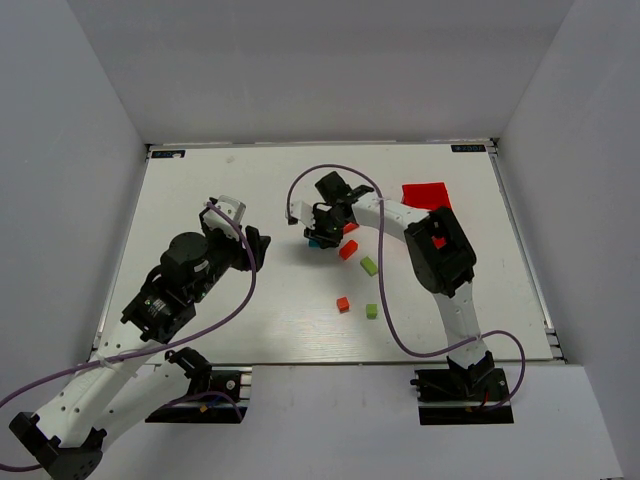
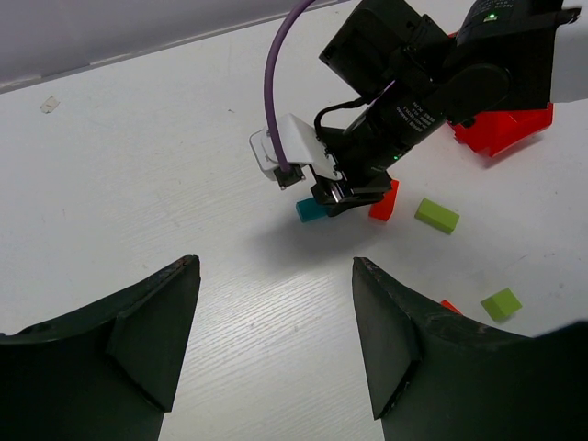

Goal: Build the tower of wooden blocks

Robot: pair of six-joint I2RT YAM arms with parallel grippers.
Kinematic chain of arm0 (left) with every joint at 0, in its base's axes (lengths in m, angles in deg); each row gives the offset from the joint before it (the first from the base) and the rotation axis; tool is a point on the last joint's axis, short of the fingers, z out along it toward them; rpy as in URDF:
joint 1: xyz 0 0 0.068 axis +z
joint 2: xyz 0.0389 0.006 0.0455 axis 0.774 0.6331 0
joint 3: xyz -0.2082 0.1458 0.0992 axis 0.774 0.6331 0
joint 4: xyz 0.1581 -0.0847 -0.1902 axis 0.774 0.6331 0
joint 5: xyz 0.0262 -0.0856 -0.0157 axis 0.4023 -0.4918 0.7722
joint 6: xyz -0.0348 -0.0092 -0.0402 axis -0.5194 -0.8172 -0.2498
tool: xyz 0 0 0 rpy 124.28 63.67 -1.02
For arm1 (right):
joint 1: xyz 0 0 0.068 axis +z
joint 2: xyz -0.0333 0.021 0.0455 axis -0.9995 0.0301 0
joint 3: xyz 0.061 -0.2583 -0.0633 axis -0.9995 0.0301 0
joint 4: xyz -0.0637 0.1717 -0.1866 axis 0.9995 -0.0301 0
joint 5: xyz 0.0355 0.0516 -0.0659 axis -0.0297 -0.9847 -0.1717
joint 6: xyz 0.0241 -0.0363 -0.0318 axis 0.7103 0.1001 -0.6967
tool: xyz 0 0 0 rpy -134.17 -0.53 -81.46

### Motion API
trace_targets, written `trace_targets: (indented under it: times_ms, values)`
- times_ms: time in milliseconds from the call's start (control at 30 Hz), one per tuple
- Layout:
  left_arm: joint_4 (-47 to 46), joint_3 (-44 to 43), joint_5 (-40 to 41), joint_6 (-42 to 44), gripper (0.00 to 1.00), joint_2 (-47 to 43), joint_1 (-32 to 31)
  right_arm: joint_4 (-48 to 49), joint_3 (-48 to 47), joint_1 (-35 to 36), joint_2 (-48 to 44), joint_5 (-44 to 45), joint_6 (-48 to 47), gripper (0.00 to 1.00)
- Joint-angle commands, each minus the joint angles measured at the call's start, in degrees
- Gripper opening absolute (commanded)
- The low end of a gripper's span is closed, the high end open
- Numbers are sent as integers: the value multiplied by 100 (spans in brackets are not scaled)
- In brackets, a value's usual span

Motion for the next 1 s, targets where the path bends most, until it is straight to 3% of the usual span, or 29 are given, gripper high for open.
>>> trace_targets:
  times_ms: [0, 433, 667, 967]
  values:
    - [-8, 18, -84, 27, 77, -26, 21, -390, -29, -163, -161, -178, -250, 22]
    - [-8, 18, -84, 27, 77, 27, 21, -505, -100, -145, -117, -460, -110, 36]
    - [-8, 18, -84, 27, 77, 27, 21, -496, -117, -145, -82, -425, -57, 54]
    - [-8, 18, -84, 27, 77, 27, 21, -390, -108, -145, -257, -398, 110, 68]
